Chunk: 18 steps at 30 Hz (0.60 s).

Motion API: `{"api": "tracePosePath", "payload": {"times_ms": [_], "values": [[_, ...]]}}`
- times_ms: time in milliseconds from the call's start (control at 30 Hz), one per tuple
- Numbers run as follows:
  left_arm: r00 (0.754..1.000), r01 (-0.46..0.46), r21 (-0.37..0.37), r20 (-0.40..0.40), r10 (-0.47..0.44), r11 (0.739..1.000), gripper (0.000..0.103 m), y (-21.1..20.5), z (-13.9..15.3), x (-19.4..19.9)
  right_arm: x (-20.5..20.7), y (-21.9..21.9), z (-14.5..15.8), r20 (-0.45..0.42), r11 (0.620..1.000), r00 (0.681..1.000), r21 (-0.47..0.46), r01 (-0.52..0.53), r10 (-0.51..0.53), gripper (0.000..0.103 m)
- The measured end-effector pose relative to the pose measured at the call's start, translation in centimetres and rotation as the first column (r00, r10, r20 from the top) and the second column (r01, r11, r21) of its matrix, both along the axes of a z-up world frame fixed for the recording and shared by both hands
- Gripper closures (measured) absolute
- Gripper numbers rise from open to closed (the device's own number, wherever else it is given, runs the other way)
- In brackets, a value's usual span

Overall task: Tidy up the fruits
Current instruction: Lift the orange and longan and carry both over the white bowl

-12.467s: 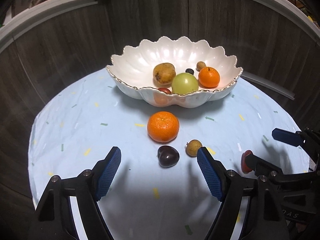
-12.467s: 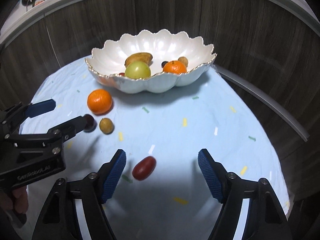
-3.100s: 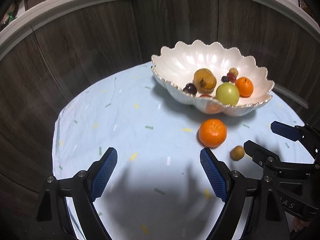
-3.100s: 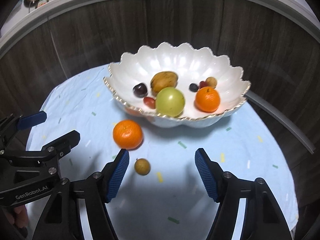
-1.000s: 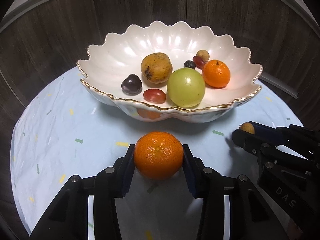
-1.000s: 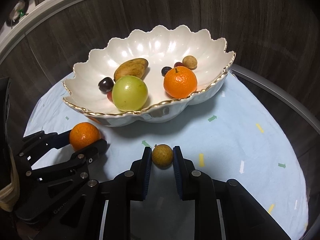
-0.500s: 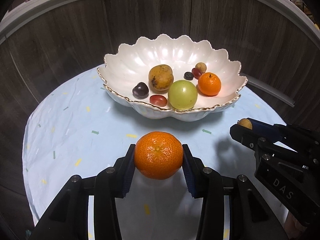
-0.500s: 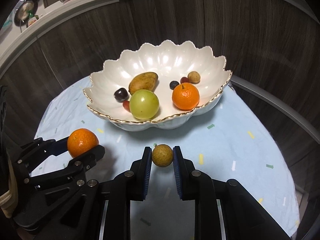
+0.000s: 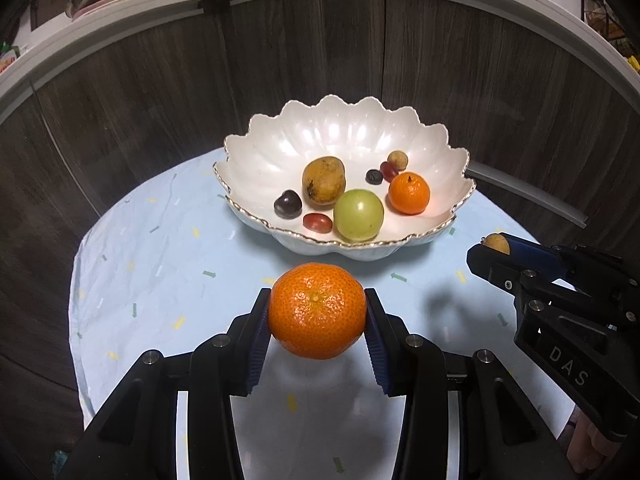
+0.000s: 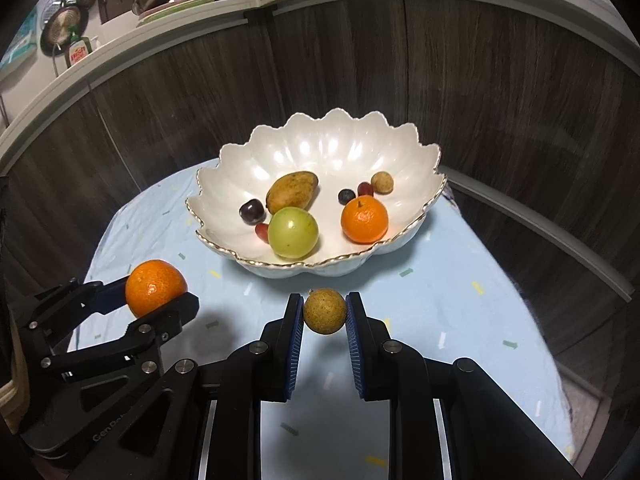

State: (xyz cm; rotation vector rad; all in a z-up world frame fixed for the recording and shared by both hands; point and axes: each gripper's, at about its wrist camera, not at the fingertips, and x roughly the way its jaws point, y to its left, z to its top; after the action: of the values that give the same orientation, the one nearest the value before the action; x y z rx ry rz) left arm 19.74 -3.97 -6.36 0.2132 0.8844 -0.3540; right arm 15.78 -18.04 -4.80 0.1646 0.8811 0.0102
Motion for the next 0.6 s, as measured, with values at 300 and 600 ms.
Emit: {"api": "tracePosePath", "payload": {"times_ms": [300, 600], "values": [[1.0, -0.011, -0.009, 0.008, 0.011, 1.0, 0.06, -1.0, 1.8, 0.5, 0.8, -1.6, 1.8, 0.028, 1.0, 1.0, -0.006, 0.008, -0.008, 0.081], [0.999, -0.023, -0.015, 0.027, 0.023, 1.0, 0.06, -1.7, 4.1, 2.0, 2.9, -2.7, 3.8, 0.063, 1.0, 0.998, -0.007, 0.0, 0.0, 0.081]]}}
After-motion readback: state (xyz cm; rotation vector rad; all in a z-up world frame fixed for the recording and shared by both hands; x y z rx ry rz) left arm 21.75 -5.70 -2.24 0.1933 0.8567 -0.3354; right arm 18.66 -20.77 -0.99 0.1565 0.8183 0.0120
